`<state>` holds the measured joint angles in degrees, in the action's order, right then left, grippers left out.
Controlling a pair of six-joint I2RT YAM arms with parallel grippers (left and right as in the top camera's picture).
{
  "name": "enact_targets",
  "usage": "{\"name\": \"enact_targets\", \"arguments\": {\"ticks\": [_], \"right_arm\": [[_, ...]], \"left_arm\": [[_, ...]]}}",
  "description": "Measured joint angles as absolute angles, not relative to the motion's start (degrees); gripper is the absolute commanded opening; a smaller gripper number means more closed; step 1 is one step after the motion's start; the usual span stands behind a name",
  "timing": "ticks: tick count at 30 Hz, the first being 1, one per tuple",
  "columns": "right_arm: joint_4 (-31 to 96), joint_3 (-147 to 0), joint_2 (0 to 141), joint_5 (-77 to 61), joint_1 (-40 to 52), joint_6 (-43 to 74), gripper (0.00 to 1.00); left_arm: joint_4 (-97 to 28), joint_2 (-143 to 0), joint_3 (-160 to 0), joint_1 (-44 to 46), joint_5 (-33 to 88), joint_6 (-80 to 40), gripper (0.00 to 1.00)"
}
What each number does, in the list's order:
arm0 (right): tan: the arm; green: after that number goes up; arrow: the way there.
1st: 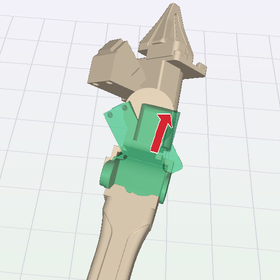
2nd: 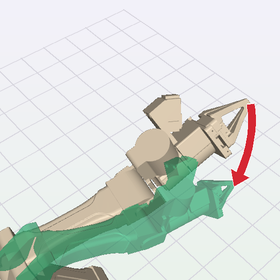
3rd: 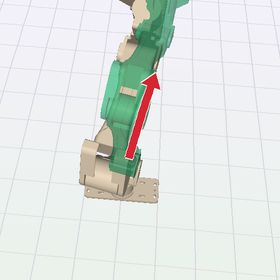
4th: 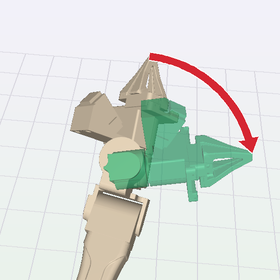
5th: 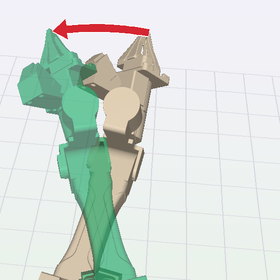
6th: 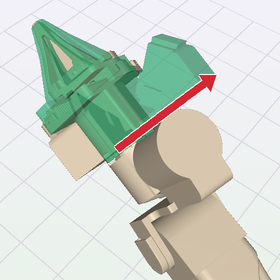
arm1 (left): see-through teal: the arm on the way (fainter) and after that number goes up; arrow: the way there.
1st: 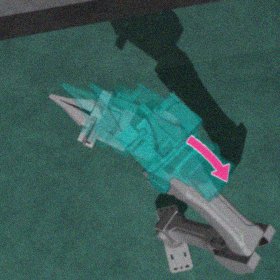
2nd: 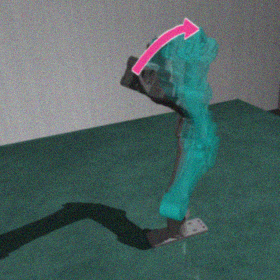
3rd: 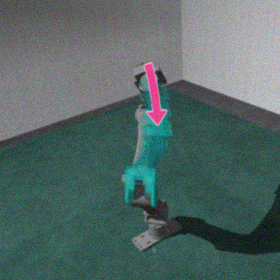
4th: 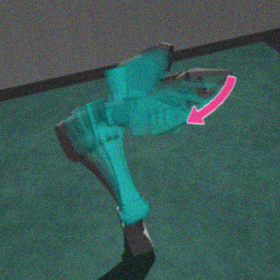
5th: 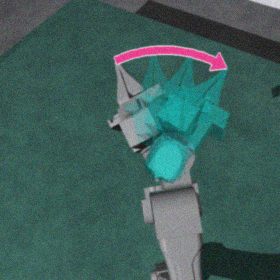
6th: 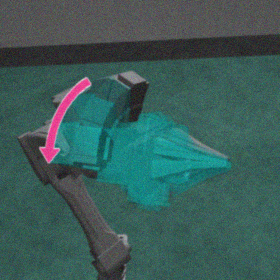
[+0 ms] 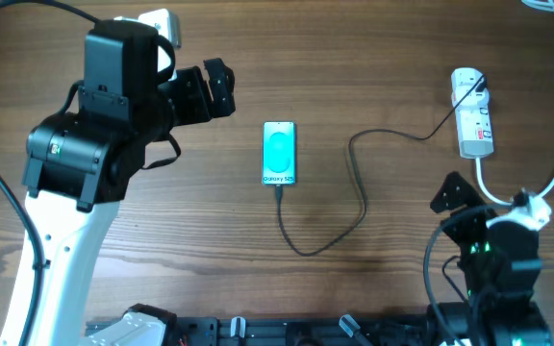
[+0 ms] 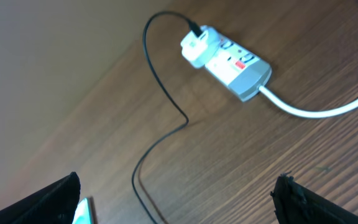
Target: Plug charger to phone and switch on socket
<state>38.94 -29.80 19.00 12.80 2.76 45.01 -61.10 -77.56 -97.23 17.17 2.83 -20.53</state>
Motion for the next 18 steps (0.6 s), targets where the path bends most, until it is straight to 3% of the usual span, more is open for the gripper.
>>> {"name": "enact_targets", "arguments": {"ticks": [5, 11, 18], "right_arm": [[36.7, -28.3, 11.4, 14.4, 2.8, 42.2, 1.0], [22.5, -24.4, 9.1, 9.1, 3.7, 24.8, 1.0], [12.4, -16.8, 7.4, 5.5, 3.7, 18.6, 1.0]], "left_arm": [[-61.1, -77.6, -97.2, 17.2, 2.8, -20.5, 1.0], [-61.1, -77.6, -97.2, 17.2, 2.8, -20.5, 1.0], [-61.1, -77.6, -97.2, 17.2, 2.8, -20.5, 1.0]]}}
